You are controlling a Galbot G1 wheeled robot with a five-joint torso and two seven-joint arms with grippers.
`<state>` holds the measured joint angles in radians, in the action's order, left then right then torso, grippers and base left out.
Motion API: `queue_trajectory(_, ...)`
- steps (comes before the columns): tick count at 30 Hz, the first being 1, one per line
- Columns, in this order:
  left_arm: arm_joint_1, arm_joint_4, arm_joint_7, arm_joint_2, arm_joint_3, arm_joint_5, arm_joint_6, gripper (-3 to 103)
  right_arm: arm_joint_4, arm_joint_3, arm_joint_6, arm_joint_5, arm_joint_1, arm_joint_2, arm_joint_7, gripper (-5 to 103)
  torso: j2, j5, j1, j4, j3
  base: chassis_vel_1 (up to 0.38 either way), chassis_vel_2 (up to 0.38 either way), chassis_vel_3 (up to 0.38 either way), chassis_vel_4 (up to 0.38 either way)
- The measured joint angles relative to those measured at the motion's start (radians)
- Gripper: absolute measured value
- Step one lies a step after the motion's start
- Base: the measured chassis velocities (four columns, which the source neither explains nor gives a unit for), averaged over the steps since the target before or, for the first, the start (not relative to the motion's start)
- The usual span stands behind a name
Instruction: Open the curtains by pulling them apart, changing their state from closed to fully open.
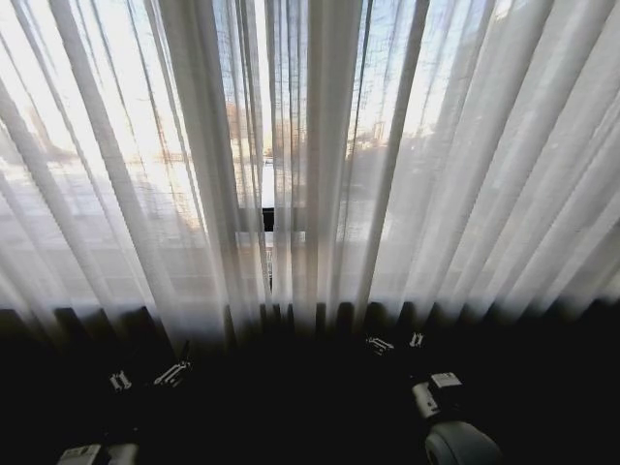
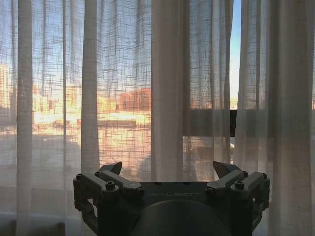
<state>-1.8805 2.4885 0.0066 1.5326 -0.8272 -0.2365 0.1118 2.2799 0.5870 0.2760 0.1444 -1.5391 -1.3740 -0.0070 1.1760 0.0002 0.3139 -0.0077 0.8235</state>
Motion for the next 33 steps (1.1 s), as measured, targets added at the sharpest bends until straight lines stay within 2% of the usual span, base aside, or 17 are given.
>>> queue_trajectory(22, 0.0, -0.019, 0.002, -0.001, 0.001, 0.001, -0.022, 100, -0.014, -0.003, -0.013, -0.02, 0.0, -0.007, -0.006, 100, 0.0, 0.0002, 0.0, 0.0001, 0.0, -0.048, 0.263, 0.053, -0.274)
queue_trajectory(33, 0.003, -0.032, 0.002, 0.0, -0.002, 0.001, -0.031, 100, -0.021, -0.057, -0.006, -0.025, 0.008, -0.011, -0.011, 100, 0.0, -0.0003, 0.0, 0.0001, 0.0, -0.071, 0.156, 0.071, -0.163)
